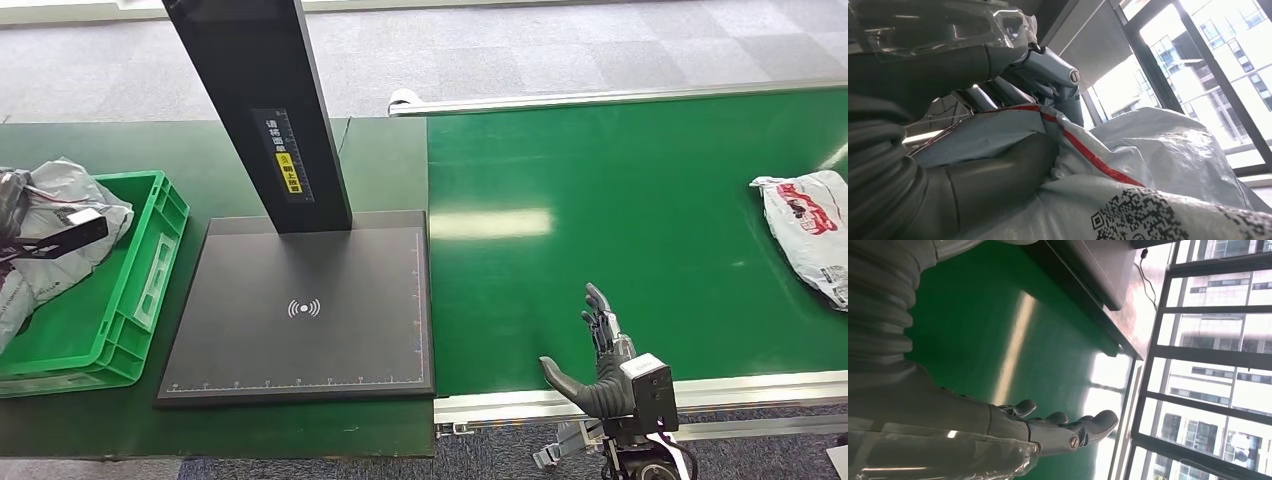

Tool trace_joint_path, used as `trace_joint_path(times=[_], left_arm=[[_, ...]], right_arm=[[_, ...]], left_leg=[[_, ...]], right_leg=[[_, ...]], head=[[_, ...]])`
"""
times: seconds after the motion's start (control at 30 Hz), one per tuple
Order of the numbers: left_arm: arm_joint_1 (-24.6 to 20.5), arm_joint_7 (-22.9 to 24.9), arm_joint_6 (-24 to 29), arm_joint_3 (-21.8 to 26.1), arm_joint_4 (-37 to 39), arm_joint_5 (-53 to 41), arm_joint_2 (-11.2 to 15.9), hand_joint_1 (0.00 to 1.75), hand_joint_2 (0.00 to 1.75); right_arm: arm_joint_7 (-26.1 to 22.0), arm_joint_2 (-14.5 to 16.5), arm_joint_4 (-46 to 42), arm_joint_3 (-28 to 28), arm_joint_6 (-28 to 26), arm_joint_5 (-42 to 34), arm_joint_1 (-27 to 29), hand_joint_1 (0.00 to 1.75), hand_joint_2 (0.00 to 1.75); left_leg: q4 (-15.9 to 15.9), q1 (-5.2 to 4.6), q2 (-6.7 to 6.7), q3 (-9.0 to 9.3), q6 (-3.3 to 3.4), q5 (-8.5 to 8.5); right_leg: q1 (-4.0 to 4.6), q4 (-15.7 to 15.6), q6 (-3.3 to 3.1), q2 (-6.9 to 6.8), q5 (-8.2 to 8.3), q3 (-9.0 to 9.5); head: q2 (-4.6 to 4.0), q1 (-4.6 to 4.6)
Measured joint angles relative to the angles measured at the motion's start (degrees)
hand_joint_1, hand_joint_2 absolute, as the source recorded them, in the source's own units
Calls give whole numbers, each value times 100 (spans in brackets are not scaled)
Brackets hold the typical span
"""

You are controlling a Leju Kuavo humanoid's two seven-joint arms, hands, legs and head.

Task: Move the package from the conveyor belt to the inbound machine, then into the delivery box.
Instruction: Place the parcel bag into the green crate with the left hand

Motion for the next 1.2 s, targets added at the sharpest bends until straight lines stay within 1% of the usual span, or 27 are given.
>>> trace_joint_path(times=[0.03,0.07,0.17,0.2,0.3,0.47,0.57,0.63,0.73,0.87,1.2], left_arm=[[0,0,0,1,0,-1,1,175,175],[0,0,-1,1,0,-1,2,137,175],[-2,-36,-46,5,0,24,1,6,175],[-3,-80,-81,14,0,64,-5,0,175],[-1,-315,-174,107,-7,316,-80,0,175],[9,-608,-221,230,-119,543,-301,0,175],[61,-852,-304,242,-318,731,-404,0,175],[172,-967,-397,242,-553,915,-429,0,175],[361,-1007,-495,226,-928,1087,-438,0,175],[488,-1010,-531,184,-1238,1138,-445,0,175],[576,-1028,-519,115,-1481,1159,-462,0,175]], right_arm=[[0,0,0,0,0,0,0,0,175],[0,0,0,0,0,0,0,0,175],[24,1,0,-1,0,11,-13,0,175],[50,2,0,-3,1,25,-26,0,175],[142,11,0,-10,17,92,-90,0,175],[183,25,0,-33,55,132,-147,0,175],[155,25,10,-40,69,138,-120,0,175],[112,25,33,-42,88,142,-107,0,175],[95,31,48,-50,109,190,-118,0,175],[138,62,48,-58,111,233,-148,0,175],[210,126,47,-102,131,280,-171,0,175]], left_leg=[[0,0,0,0,0,0],[0,0,0,0,0,0],[0,0,0,0,0,0],[0,0,0,1,0,0],[1,0,1,3,0,0],[2,-1,0,6,0,0],[2,-1,2,7,0,0],[1,0,5,6,0,0],[1,0,5,6,0,-1],[1,0,2,6,0,0],[1,0,2,7,0,0]], right_leg=[[0,0,0,0,0,0],[0,0,0,0,0,-1],[0,0,0,0,0,-1],[0,0,0,0,0,-2],[0,-1,0,0,0,-2],[0,-1,1,-1,1,3],[0,-1,1,0,1,3],[0,-1,1,3,1,2],[0,-1,1,3,1,0],[0,-1,0,1,1,2],[0,-1,1,2,1,1]], head=[[0,-1],[0,-1],[0,-1],[0,-1],[0,-1],[0,-1],[0,-1],[0,-1],[0,-1],[0,0],[0,-1]])
